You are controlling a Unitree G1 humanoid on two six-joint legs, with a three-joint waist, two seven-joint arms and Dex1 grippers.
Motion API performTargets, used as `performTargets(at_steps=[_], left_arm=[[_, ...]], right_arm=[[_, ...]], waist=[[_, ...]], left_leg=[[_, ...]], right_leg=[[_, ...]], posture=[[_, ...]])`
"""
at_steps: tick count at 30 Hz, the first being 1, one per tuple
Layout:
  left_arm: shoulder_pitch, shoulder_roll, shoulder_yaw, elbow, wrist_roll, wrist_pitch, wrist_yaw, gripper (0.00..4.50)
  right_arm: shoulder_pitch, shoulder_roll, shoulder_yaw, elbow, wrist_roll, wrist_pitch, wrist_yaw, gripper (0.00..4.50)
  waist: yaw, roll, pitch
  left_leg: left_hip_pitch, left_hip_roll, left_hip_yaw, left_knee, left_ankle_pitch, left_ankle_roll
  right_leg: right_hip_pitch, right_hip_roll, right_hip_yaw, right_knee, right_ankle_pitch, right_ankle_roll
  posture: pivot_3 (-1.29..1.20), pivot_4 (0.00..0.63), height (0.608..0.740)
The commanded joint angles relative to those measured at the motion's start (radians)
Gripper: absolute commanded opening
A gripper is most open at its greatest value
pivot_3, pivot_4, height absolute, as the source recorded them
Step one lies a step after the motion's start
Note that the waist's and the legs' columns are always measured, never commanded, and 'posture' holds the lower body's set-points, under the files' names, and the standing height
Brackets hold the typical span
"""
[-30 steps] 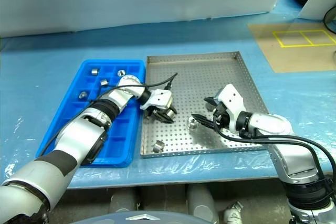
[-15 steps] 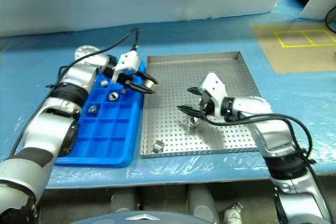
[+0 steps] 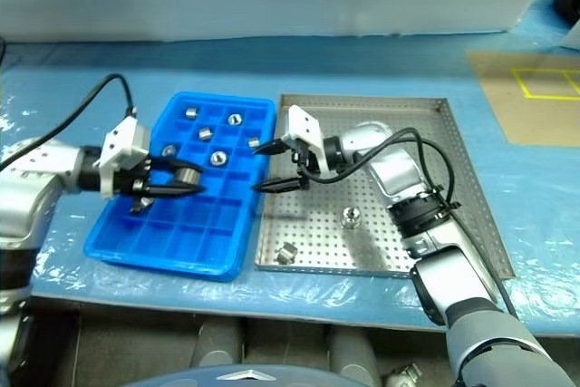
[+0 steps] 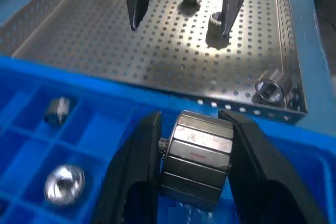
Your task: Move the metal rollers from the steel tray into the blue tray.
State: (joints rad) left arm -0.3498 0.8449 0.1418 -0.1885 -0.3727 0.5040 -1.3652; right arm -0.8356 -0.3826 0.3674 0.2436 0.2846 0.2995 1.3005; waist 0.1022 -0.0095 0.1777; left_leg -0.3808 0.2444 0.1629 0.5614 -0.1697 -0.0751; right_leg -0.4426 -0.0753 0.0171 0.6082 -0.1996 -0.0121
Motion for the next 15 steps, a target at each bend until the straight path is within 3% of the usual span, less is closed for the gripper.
performTargets(at_steps=[1, 7, 15], left_arm=[[0.1, 0.031, 0.116, -0.081, -0.042, 0.033, 0.076, 1.37], [0.266, 0.019, 0.194, -0.139, -0.068, 0.035, 0.175, 1.37], [0.368, 0.02, 0.167, -0.17, -0.065, 0.018, 0.238, 1.37]], right_arm=[[-0.045, 0.047, 0.022, 0.069, -0.031, -0.084, 0.058, 3.77], [-0.089, 0.127, 0.021, 0.167, -0.061, -0.152, 0.088, 3.77], [-0.084, 0.141, 0.0, 0.205, -0.092, -0.193, 0.075, 3.77]], waist=[[0.015, 0.0, 0.0], [0.042, 0.0, 0.0], [0.053, 0.0, 0.0]], left_leg=[[0.0, 0.0, 0.0, 0.0, 0.0, 0.0], [-0.002, 0.0, -0.005, 0.001, 0.0, 0.0], [-0.005, 0.001, -0.011, 0.001, 0.001, -0.002]], right_leg=[[0.0, 0.0, -0.001, 0.0, 0.0, 0.0], [0.0, 0.0, -0.002, 0.001, 0.0, 0.0], [0.001, 0.0, -0.004, 0.001, -0.001, -0.001]], posture=[[0.3, 0.15, 0.74], [0.33, 0.15, 0.74], [0.31, 0.15, 0.74]])
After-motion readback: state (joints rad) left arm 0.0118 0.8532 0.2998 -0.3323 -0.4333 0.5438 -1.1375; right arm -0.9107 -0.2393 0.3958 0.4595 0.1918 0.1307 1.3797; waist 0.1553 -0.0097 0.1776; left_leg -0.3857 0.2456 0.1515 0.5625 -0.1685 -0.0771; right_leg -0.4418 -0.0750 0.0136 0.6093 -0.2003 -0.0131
